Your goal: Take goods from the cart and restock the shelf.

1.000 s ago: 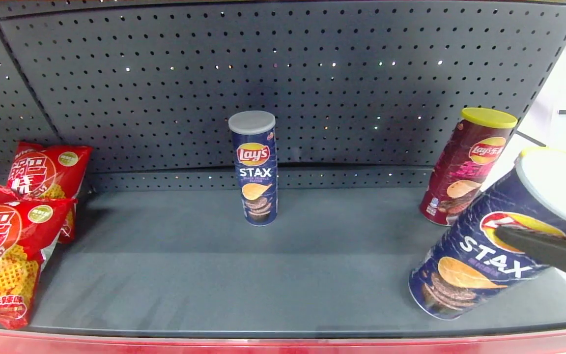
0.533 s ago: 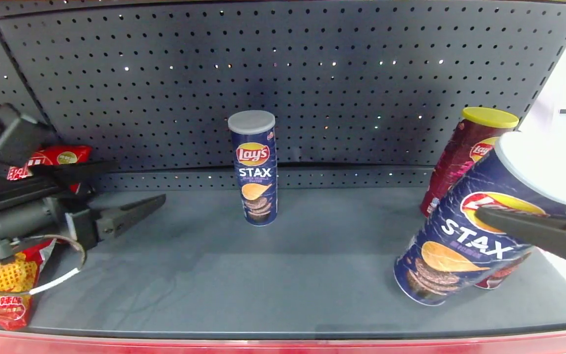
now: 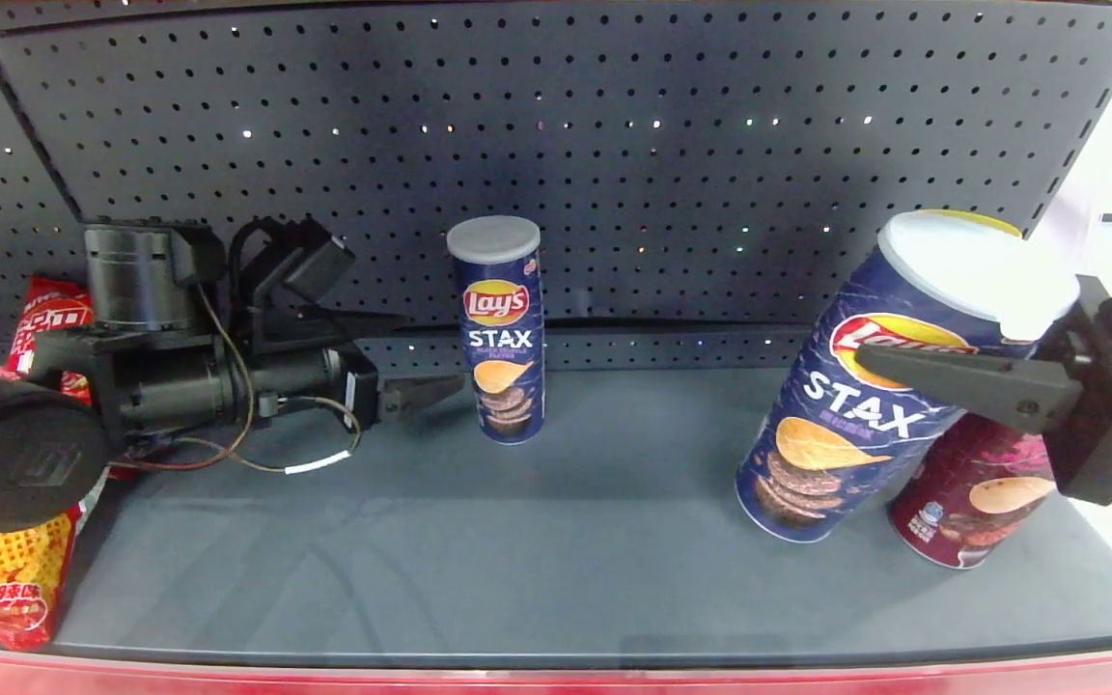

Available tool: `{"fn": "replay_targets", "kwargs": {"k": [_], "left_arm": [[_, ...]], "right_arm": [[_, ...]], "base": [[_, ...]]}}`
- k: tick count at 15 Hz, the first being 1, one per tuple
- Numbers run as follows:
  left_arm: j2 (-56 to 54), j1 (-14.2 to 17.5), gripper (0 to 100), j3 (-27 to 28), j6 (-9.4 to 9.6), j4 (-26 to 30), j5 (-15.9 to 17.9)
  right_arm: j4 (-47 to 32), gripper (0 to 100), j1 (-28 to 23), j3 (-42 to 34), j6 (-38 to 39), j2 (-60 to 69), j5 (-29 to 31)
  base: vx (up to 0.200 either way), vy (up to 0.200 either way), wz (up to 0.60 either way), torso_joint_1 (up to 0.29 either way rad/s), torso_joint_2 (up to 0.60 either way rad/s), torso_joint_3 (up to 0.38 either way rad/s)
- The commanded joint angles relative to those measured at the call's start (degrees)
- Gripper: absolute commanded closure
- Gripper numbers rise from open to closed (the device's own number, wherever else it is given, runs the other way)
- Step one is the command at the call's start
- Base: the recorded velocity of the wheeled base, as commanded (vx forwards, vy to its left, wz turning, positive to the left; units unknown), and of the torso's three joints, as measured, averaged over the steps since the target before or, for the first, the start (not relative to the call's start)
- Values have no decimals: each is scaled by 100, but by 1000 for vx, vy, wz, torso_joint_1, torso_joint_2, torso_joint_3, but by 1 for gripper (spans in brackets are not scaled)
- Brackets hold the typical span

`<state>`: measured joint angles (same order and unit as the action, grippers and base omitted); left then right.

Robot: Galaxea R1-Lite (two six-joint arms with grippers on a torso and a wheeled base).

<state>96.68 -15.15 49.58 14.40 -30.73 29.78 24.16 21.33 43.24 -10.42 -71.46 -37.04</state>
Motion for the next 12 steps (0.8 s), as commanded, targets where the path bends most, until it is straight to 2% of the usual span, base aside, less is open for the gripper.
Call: {"fn": "replay_targets", "kwargs": {"k": [1, 7, 10, 12], "left_arm": [[518, -84, 0, 333, 2, -29, 116], [984, -128, 0, 922, 2, -47, 151], [993, -339, 0, 931, -42, -56, 160], [993, -366, 0, 940, -42, -56, 160]], "right_arm": [[10, 100, 2, 9, -4, -175, -5], [10, 100, 2, -35, -4, -254, -14], [10, 100, 2, -61, -4, -316, -23], [10, 100, -6, -70, -4, -316, -23]], "base": [[0, 0, 0, 0, 0, 0], [0, 0, 0, 0, 0, 0], [0, 0, 0, 0, 0, 0], [0, 0, 0, 0, 0, 0]]}}
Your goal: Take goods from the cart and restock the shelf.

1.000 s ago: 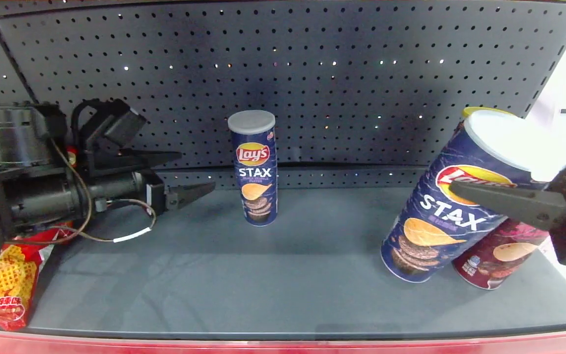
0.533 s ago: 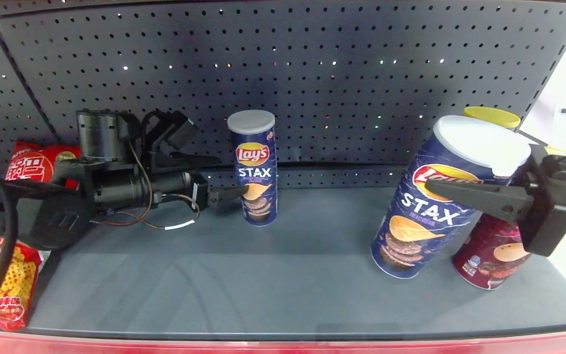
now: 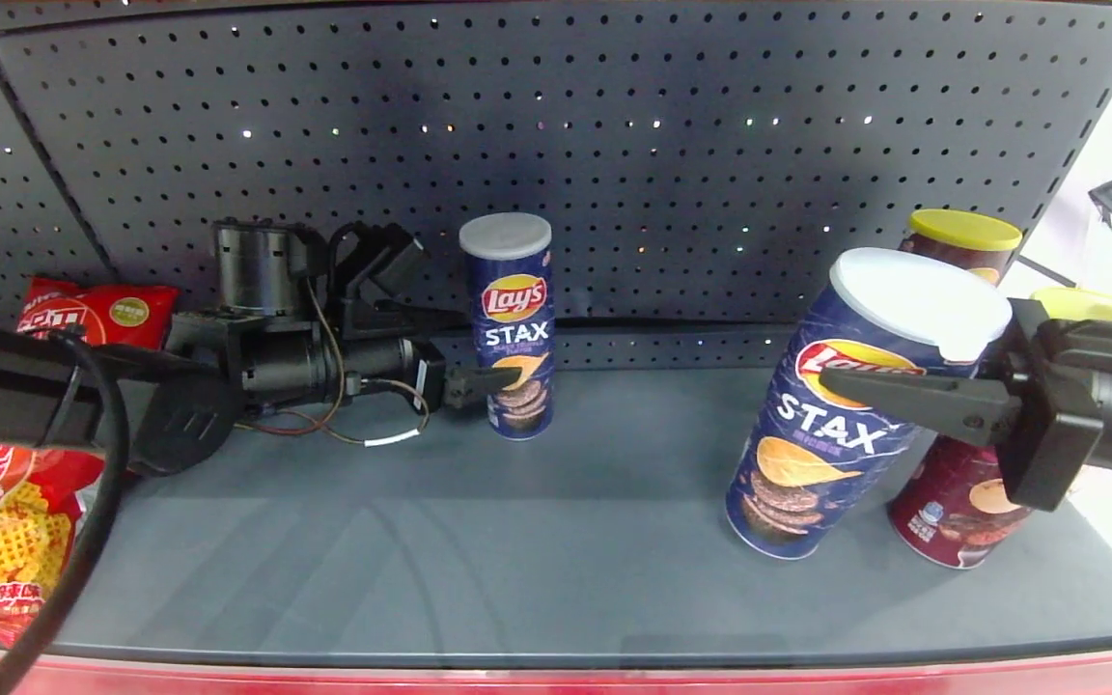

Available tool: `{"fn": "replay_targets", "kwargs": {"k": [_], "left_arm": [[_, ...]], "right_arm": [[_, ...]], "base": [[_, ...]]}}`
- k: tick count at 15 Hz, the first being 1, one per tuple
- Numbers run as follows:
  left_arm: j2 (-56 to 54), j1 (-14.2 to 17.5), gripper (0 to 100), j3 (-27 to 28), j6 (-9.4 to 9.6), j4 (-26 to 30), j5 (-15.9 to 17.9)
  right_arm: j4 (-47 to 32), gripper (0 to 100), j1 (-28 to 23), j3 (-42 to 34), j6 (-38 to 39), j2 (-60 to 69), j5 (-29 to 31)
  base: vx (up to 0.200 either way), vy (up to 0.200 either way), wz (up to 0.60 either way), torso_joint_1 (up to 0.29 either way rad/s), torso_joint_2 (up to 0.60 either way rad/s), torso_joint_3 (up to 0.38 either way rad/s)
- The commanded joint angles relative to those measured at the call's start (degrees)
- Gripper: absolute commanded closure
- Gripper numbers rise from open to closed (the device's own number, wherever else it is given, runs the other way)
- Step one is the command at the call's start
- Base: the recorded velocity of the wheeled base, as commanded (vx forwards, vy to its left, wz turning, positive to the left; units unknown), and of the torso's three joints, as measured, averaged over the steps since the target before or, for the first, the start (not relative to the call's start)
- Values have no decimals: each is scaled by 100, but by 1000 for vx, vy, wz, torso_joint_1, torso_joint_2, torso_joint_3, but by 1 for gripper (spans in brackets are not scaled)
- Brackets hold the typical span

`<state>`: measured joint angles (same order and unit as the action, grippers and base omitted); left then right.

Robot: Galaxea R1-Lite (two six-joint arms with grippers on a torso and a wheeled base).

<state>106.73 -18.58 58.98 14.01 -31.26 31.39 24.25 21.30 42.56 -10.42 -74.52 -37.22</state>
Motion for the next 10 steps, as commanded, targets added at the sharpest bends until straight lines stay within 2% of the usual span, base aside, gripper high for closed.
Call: {"fn": "replay_targets", "kwargs": {"k": [1, 7, 10], "left_arm": [[41, -23, 0, 79, -3, -3, -1], [445, -67, 0, 589, -3, -3, 7], [524, -252, 0, 650, -65, -21, -1]], "right_arm": [[1, 100, -3, -37, -4, -10, -5], [10, 100, -3, -125, -4, -10, -5], [10, 100, -3, -169, -4, -1, -5]], "base": [[0, 0, 0, 0, 0, 0], [0, 0, 0, 0, 0, 0], [0, 0, 0, 0, 0, 0]]}}
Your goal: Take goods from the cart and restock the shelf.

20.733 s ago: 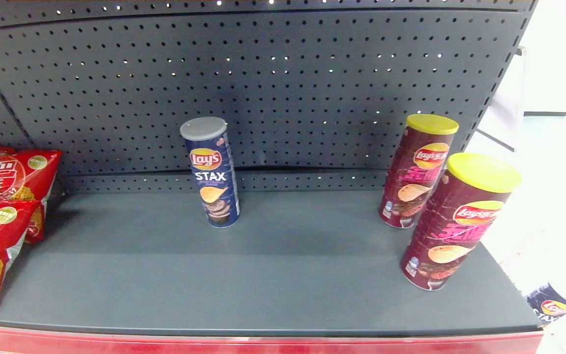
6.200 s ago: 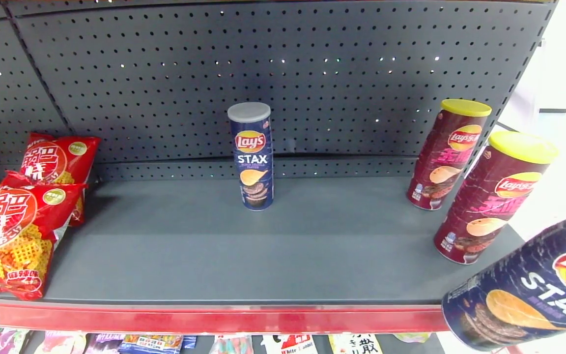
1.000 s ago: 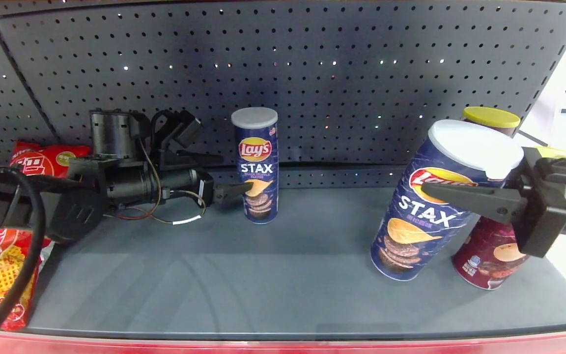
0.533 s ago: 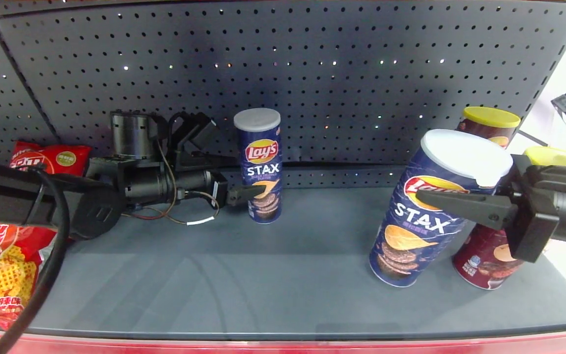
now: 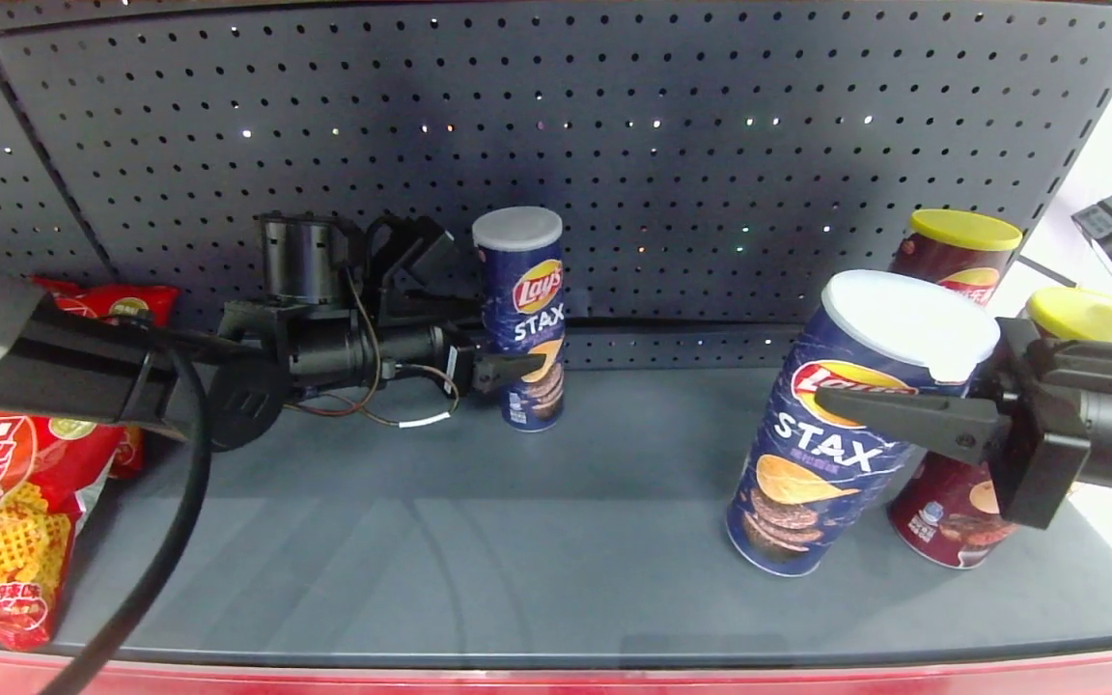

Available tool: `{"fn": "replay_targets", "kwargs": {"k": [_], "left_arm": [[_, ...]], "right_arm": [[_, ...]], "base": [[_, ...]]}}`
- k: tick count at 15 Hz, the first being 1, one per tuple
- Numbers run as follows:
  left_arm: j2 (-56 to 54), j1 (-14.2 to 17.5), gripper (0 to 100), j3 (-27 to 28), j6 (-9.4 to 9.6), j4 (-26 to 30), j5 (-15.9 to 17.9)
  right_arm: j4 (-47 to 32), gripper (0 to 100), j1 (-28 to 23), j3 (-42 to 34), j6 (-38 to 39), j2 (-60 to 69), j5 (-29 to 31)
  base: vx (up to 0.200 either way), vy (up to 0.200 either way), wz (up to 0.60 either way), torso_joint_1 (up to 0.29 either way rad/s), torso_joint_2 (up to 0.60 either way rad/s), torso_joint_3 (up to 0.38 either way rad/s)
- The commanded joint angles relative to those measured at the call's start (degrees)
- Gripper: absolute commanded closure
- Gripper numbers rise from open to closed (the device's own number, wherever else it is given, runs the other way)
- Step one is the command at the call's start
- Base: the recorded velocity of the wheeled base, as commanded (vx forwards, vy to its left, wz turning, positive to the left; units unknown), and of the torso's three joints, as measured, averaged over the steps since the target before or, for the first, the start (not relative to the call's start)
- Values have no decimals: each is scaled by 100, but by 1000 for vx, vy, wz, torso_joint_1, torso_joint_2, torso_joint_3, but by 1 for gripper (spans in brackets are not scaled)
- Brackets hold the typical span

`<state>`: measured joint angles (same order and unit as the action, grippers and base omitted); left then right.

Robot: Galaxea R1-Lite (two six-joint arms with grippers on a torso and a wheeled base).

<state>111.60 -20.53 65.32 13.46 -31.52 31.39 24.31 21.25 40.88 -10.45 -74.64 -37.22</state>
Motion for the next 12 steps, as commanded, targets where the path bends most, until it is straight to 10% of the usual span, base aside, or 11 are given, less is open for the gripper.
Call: {"fn": "replay_targets", "kwargs": {"k": [1, 12], "left_arm": [[54, -83, 0, 16, -45, -82, -1], [239, -180, 0, 78, -291, -310, -63]], "right_arm": [[4, 100, 2, -1, -1, 2, -5], [4, 100, 2, -106, -10, 46, -5]], "base": [[0, 0, 0, 0, 0, 0], [0, 0, 0, 0, 0, 0]]}}
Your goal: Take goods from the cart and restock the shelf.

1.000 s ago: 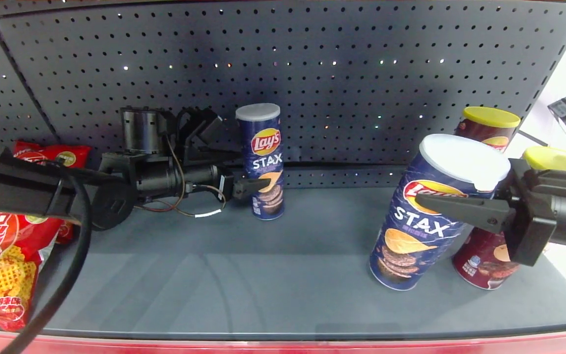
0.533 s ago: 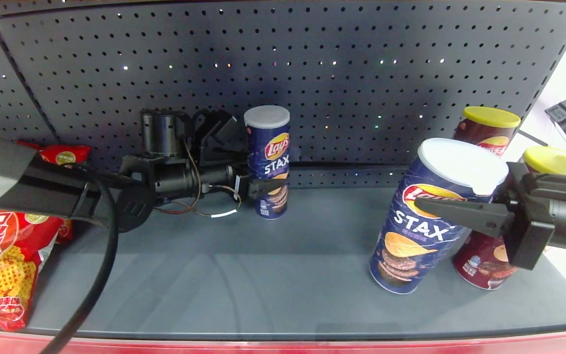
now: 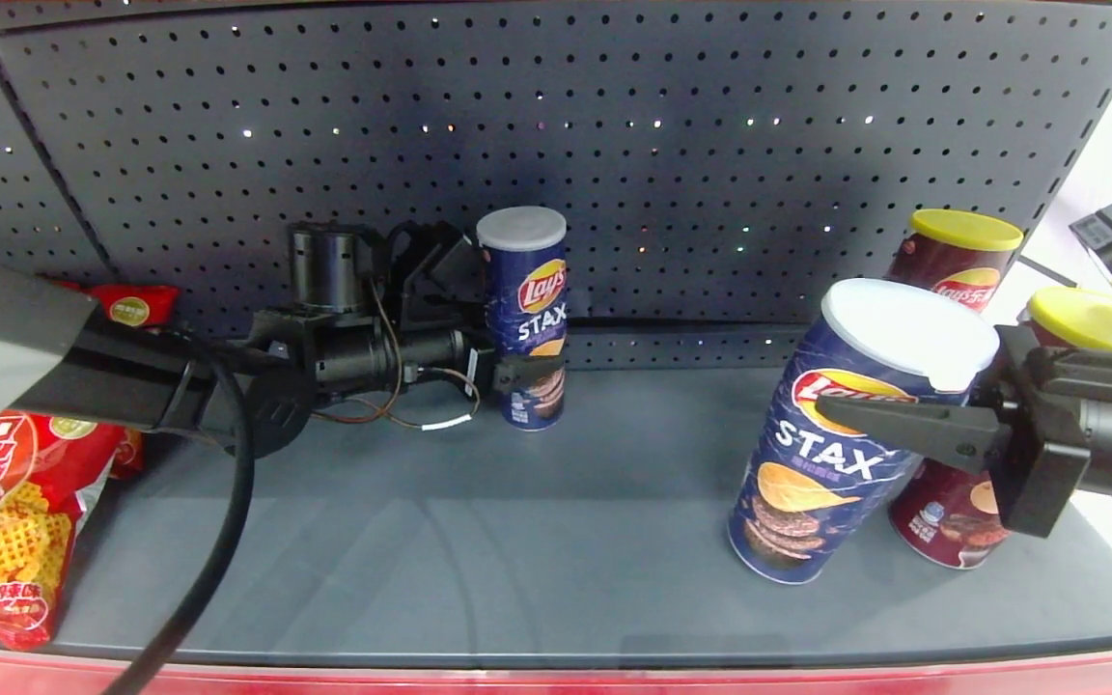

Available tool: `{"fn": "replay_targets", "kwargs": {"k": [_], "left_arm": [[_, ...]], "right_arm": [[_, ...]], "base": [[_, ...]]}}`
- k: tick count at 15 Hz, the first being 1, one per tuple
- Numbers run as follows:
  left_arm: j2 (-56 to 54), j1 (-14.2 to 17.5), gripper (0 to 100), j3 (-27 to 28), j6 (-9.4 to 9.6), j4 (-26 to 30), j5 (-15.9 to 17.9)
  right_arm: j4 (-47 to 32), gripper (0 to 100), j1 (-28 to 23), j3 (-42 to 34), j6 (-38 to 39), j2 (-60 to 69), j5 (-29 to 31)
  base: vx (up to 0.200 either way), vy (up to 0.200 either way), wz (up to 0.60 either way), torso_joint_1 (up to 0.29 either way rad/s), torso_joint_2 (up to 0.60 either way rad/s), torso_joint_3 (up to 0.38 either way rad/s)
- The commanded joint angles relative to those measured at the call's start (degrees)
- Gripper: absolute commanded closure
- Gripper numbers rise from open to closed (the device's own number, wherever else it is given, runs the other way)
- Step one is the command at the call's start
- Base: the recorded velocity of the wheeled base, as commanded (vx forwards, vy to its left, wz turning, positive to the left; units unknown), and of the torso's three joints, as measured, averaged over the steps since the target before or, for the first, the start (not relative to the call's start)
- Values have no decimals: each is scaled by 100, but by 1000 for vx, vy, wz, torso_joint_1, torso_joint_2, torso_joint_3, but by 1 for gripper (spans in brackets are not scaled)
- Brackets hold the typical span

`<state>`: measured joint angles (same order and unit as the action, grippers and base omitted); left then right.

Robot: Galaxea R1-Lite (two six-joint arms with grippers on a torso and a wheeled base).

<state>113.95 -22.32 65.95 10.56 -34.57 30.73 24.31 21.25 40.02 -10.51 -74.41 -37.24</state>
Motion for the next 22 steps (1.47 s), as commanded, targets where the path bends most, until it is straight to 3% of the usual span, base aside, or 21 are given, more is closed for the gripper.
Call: {"fn": "replay_targets", "kwargs": {"k": [1, 2, 3, 7, 10, 11, 13, 15, 19, 22], "left_arm": [[14, 0, 0, 41, -1, -6, -6], [49, 0, 0, 76, -1, -6, -50], [66, -9, 100, 85, -1, -6, -85], [-188, -27, 100, -3, 17, 3, -94], [-971, -211, 100, -619, 8, 38, -59], [-1331, -326, 100, -988, -1, 47, -59], [-2526, -677, 100, -2315, -1, 153, -111], [-3036, -818, 100, -2930, -1, 205, -182], [-3010, -1240, 100, -3027, -1, 232, -270], [-2553, -1389, 100, -2746, -1, 223, -270]], "right_arm": [[4, 100, 2, -30, -4, 32, -2], [4, 100, 2, -38, -4, 41, -2], [4, 100, 2, -38, -4, 41, -2], [4, 100, 2, -12, -4, 50, -2], [4, 100, 11, 50, -13, -3, -2], [4, 100, 11, 67, -13, -12, -2], [-5, 100, 29, 94, -21, -56, -2], [4, 100, 116, 94, -21, -100, 15], [4, 100, 204, 155, -30, -179, 33], [4, 100, 213, 208, -21, -170, 42]], "base": [[0, 0, 0, 0, 0, 0], [0, 0, 0, 0, 0, 0], [0, 0, 0, 0, 0, 0], [0, 0, 0, 0, 0, 0], [0, 0, 0, 0, 0, 0], [0, 0, 0, 0, 0, 0], [0, 0, 0, 0, 0, 0], [0, 0, 0, 0, 0, 0], [0, 0, 0, 0, 0, 0], [0, 0, 0, 0, 0, 0]]}}
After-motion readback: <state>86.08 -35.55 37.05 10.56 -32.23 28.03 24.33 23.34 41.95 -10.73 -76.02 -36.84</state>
